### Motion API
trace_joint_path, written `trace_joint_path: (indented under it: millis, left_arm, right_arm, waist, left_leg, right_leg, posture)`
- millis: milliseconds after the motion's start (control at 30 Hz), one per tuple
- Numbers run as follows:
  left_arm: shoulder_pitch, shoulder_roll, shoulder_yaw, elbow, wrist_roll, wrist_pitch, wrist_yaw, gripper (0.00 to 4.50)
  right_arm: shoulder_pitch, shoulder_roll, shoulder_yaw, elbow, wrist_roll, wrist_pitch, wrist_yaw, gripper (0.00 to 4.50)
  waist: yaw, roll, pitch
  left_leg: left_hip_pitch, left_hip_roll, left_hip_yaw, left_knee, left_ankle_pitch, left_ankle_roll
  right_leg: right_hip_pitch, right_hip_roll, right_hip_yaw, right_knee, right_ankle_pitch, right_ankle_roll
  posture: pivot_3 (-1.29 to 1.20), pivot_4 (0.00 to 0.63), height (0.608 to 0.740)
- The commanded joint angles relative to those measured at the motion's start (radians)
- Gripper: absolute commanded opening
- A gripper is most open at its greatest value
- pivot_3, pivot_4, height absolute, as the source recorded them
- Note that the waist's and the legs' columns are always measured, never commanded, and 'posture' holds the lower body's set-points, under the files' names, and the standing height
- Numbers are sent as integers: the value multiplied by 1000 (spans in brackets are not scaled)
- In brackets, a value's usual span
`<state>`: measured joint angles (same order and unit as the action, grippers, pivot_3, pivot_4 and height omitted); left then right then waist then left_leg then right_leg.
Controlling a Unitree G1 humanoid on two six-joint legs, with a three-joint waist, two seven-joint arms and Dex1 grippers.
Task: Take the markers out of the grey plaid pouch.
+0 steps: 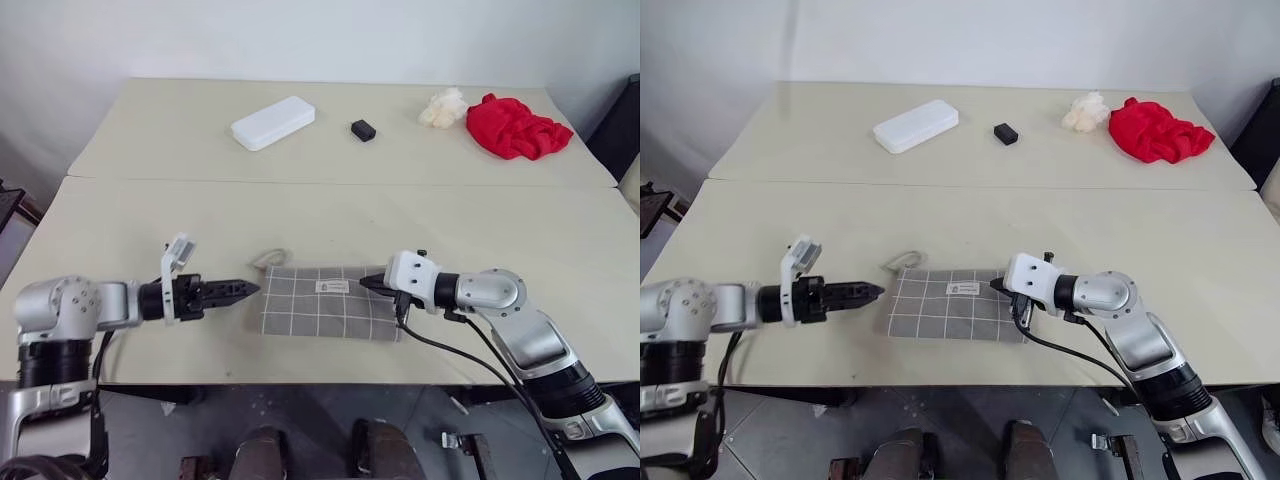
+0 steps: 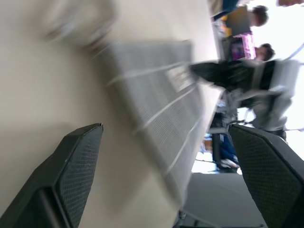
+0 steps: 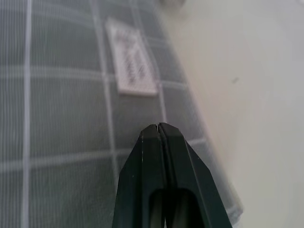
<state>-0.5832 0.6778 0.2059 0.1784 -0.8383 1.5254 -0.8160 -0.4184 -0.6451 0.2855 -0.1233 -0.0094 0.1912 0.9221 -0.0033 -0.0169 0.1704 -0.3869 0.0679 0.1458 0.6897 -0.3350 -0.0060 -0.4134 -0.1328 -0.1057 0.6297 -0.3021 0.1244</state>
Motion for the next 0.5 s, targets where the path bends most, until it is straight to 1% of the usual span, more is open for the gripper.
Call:
trace_joint_path:
  millis: [33, 133, 267, 500]
  left_arm:
    - [-58, -35, -20, 48, 16, 48, 39, 4500]
    - [-100, -68, -23, 98, 24, 83, 61, 4500]
    - [-125, -73, -78, 133, 12, 89, 65, 4500]
    - [-169, -100, -56, 200, 10, 89, 104, 4500]
  right_arm:
    - [6, -18, 16, -24, -21, -37, 24, 35]
    - [17, -20, 17, -24, -28, -50, 29, 35]
    - [28, -24, 12, -32, -33, -66, 35, 35]
    - [49, -29, 6, -48, -37, -70, 35, 35]
  waist:
    - [-1, 0, 0]
    - [-4, 0, 0]
    - [-3, 0, 0]
    - [0, 0, 0]
  left_leg:
    - [0, 0, 0, 0, 0, 0]
    - [0, 0, 0, -1, 0, 0]
    - [0, 0, 0, -1, 0, 0]
    - [1, 0, 0, 0, 0, 0]
  right_leg:
    - [0, 0, 0, 0, 0, 0]
    - [0, 1, 0, 0, 0, 0]
    - [0, 1, 0, 0, 0, 0]
    - [1, 1, 0, 0, 0, 0]
  posture:
    - [0, 150, 740]
    - [0, 150, 740]
    - [0, 150, 740]
    - [0, 150, 740]
